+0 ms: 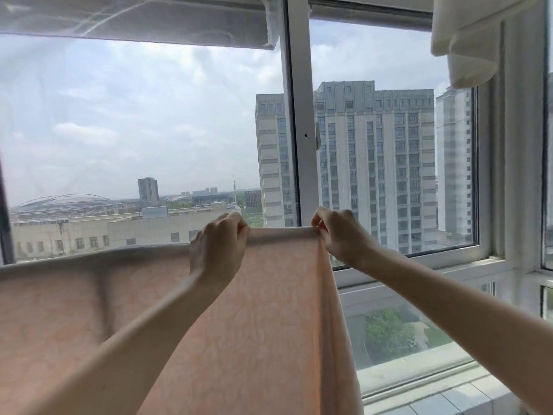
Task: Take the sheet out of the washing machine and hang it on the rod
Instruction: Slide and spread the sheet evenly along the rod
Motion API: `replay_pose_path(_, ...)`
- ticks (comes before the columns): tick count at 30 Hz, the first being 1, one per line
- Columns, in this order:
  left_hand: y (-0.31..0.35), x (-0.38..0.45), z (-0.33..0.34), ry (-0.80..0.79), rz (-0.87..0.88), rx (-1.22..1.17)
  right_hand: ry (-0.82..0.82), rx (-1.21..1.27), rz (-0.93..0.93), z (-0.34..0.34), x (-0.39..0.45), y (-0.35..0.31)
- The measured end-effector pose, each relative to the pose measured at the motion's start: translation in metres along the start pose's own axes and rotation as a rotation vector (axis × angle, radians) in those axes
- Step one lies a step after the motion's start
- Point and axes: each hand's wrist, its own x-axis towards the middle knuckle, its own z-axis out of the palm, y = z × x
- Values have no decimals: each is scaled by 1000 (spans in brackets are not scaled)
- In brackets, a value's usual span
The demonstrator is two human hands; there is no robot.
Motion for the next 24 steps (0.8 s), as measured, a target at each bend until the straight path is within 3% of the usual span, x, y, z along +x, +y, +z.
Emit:
replay_pose_path(4,0,22,-2,-4,-25,32,101,-56,-9,-7,20,3)
replay_pose_path(8,-6,20,2,-202,-62,11,-35,-118,13,1,17,-2)
replay_pose_path(19,-42,-7,-42,-111,149,66,-187,125,-254,26,16,-78)
replay_pose_path(24,-77,-19,-79,-100,133,78,-194,153,-338,40,23,-113)
